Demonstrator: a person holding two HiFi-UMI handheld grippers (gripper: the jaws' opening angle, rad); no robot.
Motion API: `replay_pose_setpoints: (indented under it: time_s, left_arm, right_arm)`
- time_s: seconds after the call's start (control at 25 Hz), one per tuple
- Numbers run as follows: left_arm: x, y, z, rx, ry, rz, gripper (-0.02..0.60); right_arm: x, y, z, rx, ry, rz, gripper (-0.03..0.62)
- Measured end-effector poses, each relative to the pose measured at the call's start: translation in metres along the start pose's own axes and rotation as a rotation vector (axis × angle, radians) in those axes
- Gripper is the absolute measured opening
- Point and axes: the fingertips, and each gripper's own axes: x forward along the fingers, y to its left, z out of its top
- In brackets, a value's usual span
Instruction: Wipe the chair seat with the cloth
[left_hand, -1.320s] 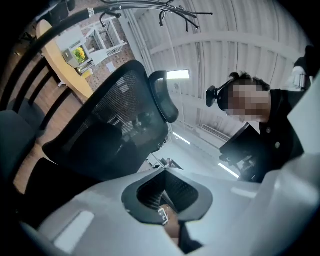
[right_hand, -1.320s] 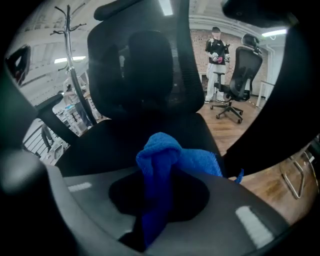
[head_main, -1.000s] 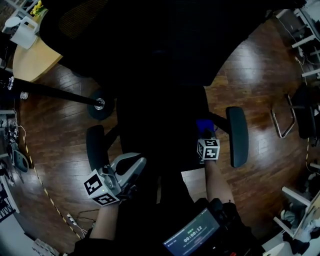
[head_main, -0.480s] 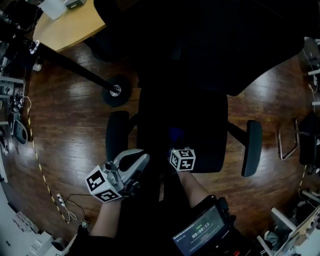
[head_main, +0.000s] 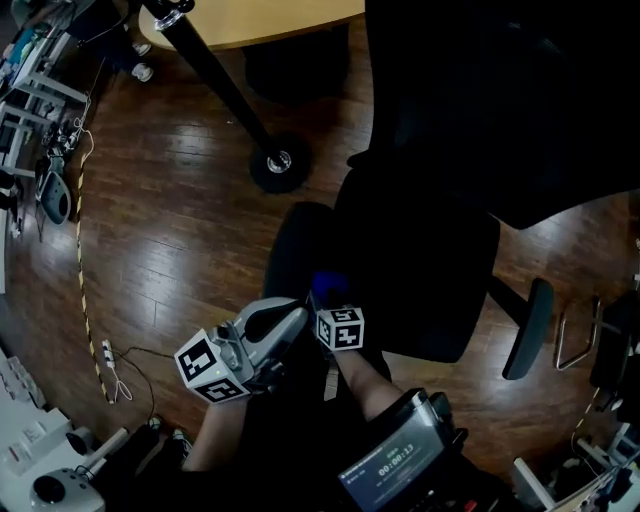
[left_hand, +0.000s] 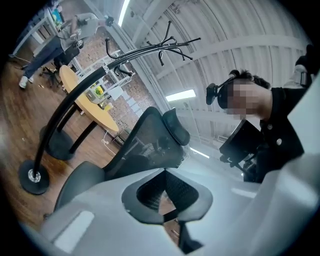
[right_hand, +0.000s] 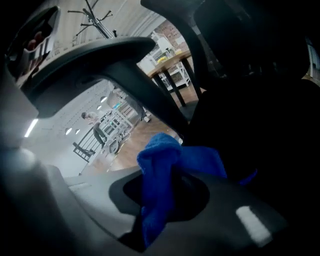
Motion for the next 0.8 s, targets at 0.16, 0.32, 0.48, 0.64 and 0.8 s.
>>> replay_pose_setpoints:
  time_s: [0.16, 0.32, 0.48, 0.64, 0.8]
  left_arm:
    - [-0.01, 0.0, 0.0, 0.002, -0.003, 0.008, 0.002]
    - [-0.003, 0.0, -0.004, 0.0, 0.021, -0.014, 0.002]
    - [0.016, -0.009, -0.012, 0.003, 0.058, -0.055, 0.002]
    - [0.043, -0.017, -0.028, 0.003, 0.112, -0.109, 0.002]
    - [0.074, -0.039, -0.046, -0.002, 0.163, -0.181, 0.002]
  right_arm:
    - [-0.001, 0.002, -0.01, -0.011, -0.025, 0.042, 0.058]
    - [-0.003, -0.001, -0.012, -0.053, -0.024, 0.058, 0.058]
    - [-0.019, -0.028, -0.015, 0.004, -0.046, 0.012, 0.058]
    - [-0.052, -0.096, -0.024, 0.102, -0.074, -0.106, 0.058]
    - [-0.118, -0.171, -0.034, 0.133, -0.101, -0.235, 0.058]
